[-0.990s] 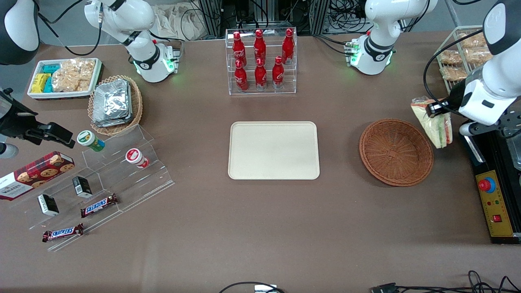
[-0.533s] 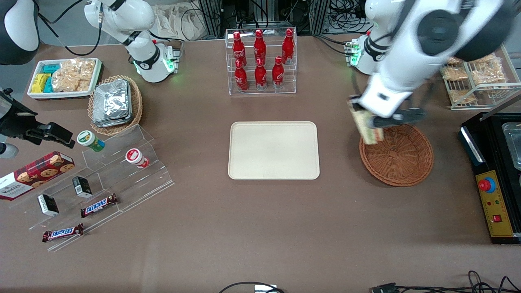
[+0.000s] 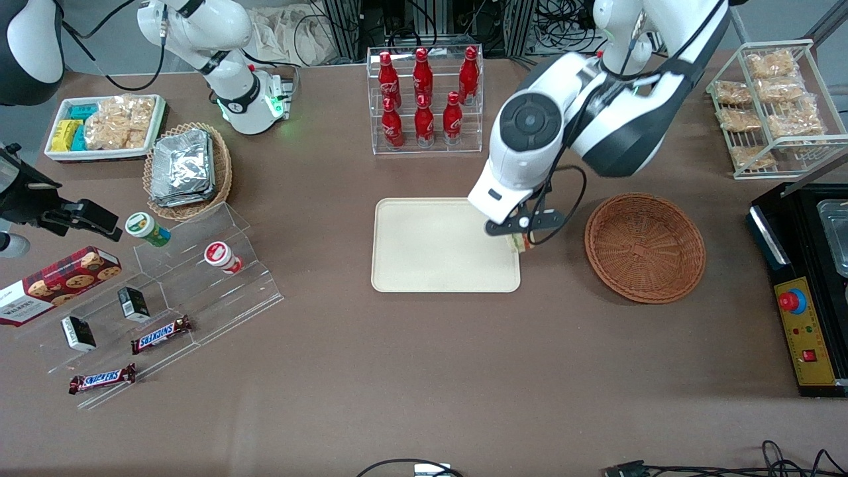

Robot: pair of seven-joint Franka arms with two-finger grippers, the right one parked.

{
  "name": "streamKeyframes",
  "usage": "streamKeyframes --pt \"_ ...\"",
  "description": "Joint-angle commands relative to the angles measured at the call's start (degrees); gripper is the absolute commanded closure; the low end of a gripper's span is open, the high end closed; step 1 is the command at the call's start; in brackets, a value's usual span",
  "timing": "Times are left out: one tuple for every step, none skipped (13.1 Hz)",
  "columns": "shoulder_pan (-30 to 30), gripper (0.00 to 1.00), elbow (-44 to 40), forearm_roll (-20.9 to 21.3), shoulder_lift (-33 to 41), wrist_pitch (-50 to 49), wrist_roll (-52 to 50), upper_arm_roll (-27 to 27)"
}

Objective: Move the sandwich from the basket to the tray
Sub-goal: 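Carry the sandwich over the cream tray with the left gripper, then lower the sandwich onto the tray and open the left gripper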

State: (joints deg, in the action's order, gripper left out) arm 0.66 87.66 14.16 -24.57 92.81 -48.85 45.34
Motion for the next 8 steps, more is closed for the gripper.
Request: streamKeyframes --pt "-0.13 1.0 8.81 4.02 0.58 9.54 1.21 0.71" --pt "-0.13 1.0 11.89 5.94 0.14 13.41 1.04 0.71" --pt "0.04 1.0 15.66 8.23 -0.12 17.8 0.95 0.62" --pt "0.31 1.0 18.75 9.29 -0.73 22.2 0.69 0.36" --pt "0.31 1.0 20.87 10.09 -1.26 25.55 0.42 0.18" --pt "0.31 1.0 21.93 11.49 -2.22 27.58 -0.1 0.1" --pt "0.22 1.0 22.12 12.63 -3.45 28.21 -0.28 0.1" --pt "0.22 1.0 22.29 13.86 -4.59 28.65 -1.15 0.01"
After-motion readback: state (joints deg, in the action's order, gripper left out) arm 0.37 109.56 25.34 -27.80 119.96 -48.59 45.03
